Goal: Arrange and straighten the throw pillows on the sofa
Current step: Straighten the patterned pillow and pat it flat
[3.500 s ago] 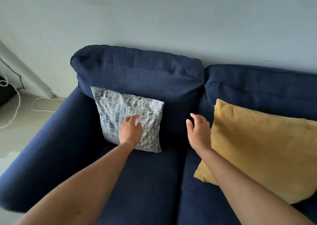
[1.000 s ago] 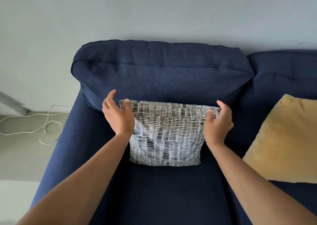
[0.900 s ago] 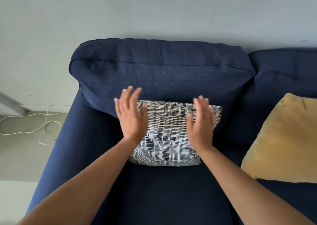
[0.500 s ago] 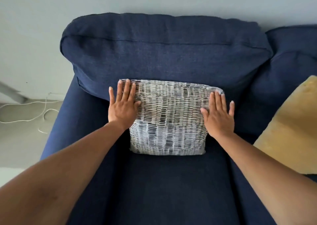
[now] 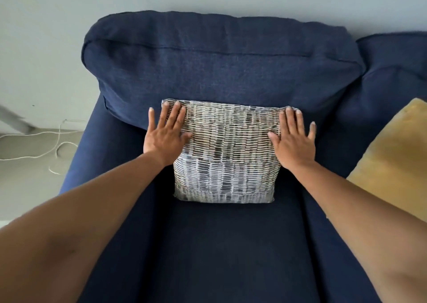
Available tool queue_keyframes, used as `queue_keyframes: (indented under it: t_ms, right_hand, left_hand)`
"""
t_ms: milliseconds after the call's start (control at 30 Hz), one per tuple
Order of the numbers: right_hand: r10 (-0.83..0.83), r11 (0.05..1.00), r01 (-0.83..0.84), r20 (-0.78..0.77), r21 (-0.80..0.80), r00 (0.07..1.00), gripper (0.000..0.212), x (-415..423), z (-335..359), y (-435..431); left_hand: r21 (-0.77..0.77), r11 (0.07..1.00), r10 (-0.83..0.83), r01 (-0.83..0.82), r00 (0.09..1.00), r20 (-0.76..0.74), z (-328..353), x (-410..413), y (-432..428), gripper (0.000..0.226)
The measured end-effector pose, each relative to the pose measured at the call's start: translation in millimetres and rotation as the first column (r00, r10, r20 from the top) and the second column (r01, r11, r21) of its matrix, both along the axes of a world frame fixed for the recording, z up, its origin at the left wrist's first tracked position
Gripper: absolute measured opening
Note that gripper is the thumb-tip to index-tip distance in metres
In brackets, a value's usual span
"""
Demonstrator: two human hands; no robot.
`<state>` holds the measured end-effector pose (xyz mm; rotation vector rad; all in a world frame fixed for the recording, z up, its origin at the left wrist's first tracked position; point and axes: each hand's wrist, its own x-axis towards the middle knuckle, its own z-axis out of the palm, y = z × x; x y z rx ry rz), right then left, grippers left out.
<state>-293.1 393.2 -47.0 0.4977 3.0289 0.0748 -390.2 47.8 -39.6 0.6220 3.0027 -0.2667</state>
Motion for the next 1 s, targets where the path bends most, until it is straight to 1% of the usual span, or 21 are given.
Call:
queue_keyframes:
  t_ms: [67,100,133,167,200,233,267,300,333,367,400,467,533,567,667,733,800,867,933,967,1000]
  right_hand:
    - [-0.080,0.995,0.077,-0.044,-0.066,0.996,0.075,0,5,-7]
    - [-0.182,0.974,0.164,-0.107,-0.159,0.977,0.075,-2,7,-15]
    - [-0.326,0.919,0.268,-0.175,-0.291,0.929,0.076,-4,10,-23]
    - [-0.484,0.824,0.364,-0.205,-0.435,0.851,0.077,-6,11,-27]
    - [-0.620,0.697,0.433,-0.178,-0.571,0.764,0.079,-8,11,-28]
    - [-0.715,0.548,0.462,-0.105,-0.697,0.691,0.080,-9,11,-28]
    - [-0.758,0.397,0.442,-0.015,-0.805,0.652,0.079,-9,11,-27]
    - [-0.756,0.274,0.398,0.060,-0.875,0.652,0.074,-6,9,-27]
    - [-0.738,0.208,0.362,0.097,-0.909,0.668,0.066,-4,7,-28]
    - [-0.736,0.186,0.336,0.096,-0.923,0.671,0.059,-2,5,-28]
    - [-0.751,0.180,0.314,0.076,-0.932,0.656,0.054,-1,5,-28]
    - [-0.789,0.174,0.271,0.031,-0.947,0.614,0.055,-3,9,-30]
    - [-0.810,0.209,0.224,-0.041,-0.952,0.585,0.058,-5,17,-32]
    - [-0.813,0.250,0.199,-0.094,-0.948,0.575,0.059,-5,21,-32]
    - [-0.790,0.394,0.170,-0.238,-0.903,0.565,0.061,1,27,-33]
    - [-0.783,0.390,0.197,-0.212,-0.899,0.585,0.064,7,26,-33]
    - [-0.781,0.363,0.241,-0.153,-0.900,0.606,0.068,12,22,-33]
    - [-0.791,0.363,0.254,-0.152,-0.897,0.592,0.065,17,20,-34]
    - [-0.807,0.351,0.216,-0.177,-0.911,0.563,0.057,18,21,-35]
    - [-0.808,0.356,0.182,-0.205,-0.917,0.552,0.054,18,23,-36]
    - [-0.798,0.386,0.155,-0.244,-0.910,0.551,0.052,17,25,-38]
  left_hand:
    - [0.078,0.996,0.053,-0.053,0.999,-0.001,6,-2,-1,0.071]
    - [0.186,0.976,0.113,-0.111,0.994,0.000,10,-1,1,0.071]
    - [0.337,0.925,0.188,-0.178,0.982,0.003,13,1,4,0.071]
    - [0.504,0.826,0.276,-0.253,0.961,0.029,14,2,7,0.072]
    - [0.657,0.673,0.362,-0.341,0.926,0.109,14,5,11,0.072]
    - [0.762,0.475,0.423,-0.440,0.874,0.241,15,6,15,0.072]
    - [0.798,0.270,0.443,-0.540,0.805,0.395,17,7,18,0.071]
    - [0.778,0.089,0.432,-0.622,0.728,0.533,18,7,22,0.065]
    - [0.737,-0.052,0.405,-0.674,0.660,0.632,19,7,25,0.057]
    - [0.705,-0.148,0.386,-0.694,0.616,0.687,18,7,27,0.046]
    - [0.684,-0.224,0.375,-0.695,0.586,0.718,18,7,30,0.036]
    - [0.678,-0.335,0.365,-0.654,0.573,0.733,21,7,36,0.020]
    - [0.719,-0.398,0.377,-0.570,0.612,0.695,31,8,42,0.020]
    - [0.744,-0.419,0.386,-0.520,0.640,0.664,35,8,44,0.023]
    - [0.811,-0.396,0.437,-0.431,0.688,0.580,43,12,46,0.026]
    - [0.817,-0.370,0.454,-0.443,0.681,0.575,41,19,47,0.026]
    - [0.800,-0.380,0.461,-0.464,0.655,0.598,37,25,47,0.024]
    - [0.800,-0.380,0.486,-0.464,0.636,0.599,35,31,46,0.018]
    - [0.816,-0.357,0.497,-0.455,0.647,0.578,37,33,44,0.014]
    - [0.841,-0.322,0.500,-0.435,0.676,0.542,39,33,44,0.026]
    - [0.885,-0.244,0.517,-0.398,0.719,0.465,41,34,43,0.040]
